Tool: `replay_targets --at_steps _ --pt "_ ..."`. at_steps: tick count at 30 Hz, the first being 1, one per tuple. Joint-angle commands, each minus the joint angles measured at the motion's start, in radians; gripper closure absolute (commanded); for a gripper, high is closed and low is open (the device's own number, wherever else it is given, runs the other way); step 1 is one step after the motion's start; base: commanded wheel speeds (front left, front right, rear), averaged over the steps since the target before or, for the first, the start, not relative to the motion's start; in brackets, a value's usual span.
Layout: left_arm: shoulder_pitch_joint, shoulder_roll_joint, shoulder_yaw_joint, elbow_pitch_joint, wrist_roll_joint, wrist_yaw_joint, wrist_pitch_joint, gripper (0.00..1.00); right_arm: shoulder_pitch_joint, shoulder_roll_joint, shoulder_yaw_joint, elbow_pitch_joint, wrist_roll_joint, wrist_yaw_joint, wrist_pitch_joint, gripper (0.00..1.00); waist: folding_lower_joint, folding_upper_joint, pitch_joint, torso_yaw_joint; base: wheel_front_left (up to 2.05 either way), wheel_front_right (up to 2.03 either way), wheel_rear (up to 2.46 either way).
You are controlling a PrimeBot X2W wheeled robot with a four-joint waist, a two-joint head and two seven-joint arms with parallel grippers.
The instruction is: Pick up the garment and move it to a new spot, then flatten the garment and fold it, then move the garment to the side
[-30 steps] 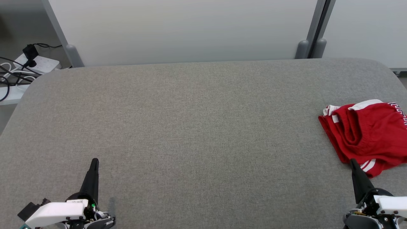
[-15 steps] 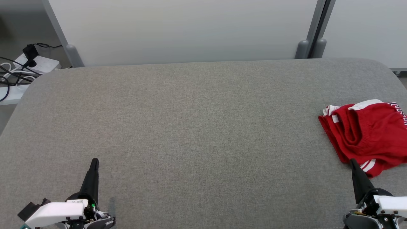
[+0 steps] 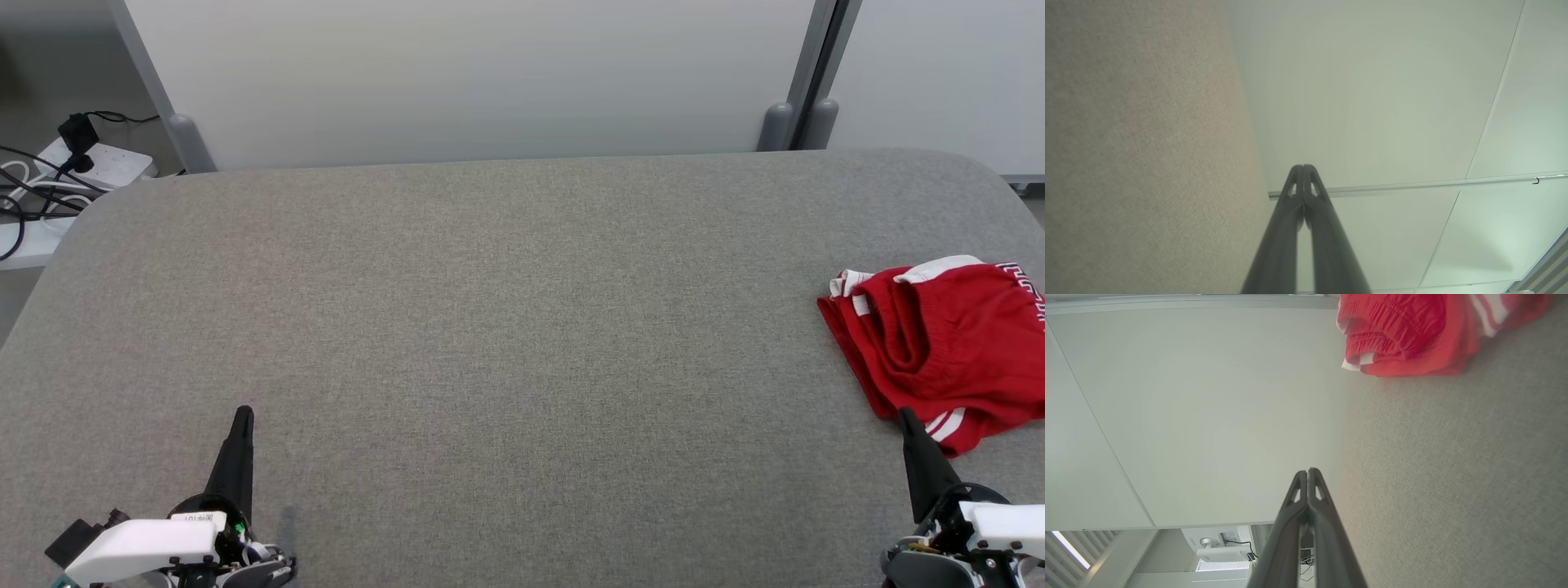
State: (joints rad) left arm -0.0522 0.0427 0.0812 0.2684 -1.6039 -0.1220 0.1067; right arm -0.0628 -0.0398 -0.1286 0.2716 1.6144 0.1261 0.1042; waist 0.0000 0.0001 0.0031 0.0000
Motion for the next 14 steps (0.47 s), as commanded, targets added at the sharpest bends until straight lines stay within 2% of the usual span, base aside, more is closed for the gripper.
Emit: replay_targets --at_steps 1,14 --pt "-0.056 0.008 0.032 -0.023 -0.005 -0.009 0.006 1.0 -0.045 -0.011 0.014 -0.027 -0.006 0.005 0.01 1.0 0.0 -0.0001 0.0 0.0 0.0 0.0 0.0" --pt "-0.056 0.008 0.032 -0.023 -0.005 -0.009 0.006 1.0 -0.045 -0.011 0.014 -0.027 -0.007 0.005 0.01 1.0 0.0 -0.0001 0.0 0.0 0.0 0.0 0.0"
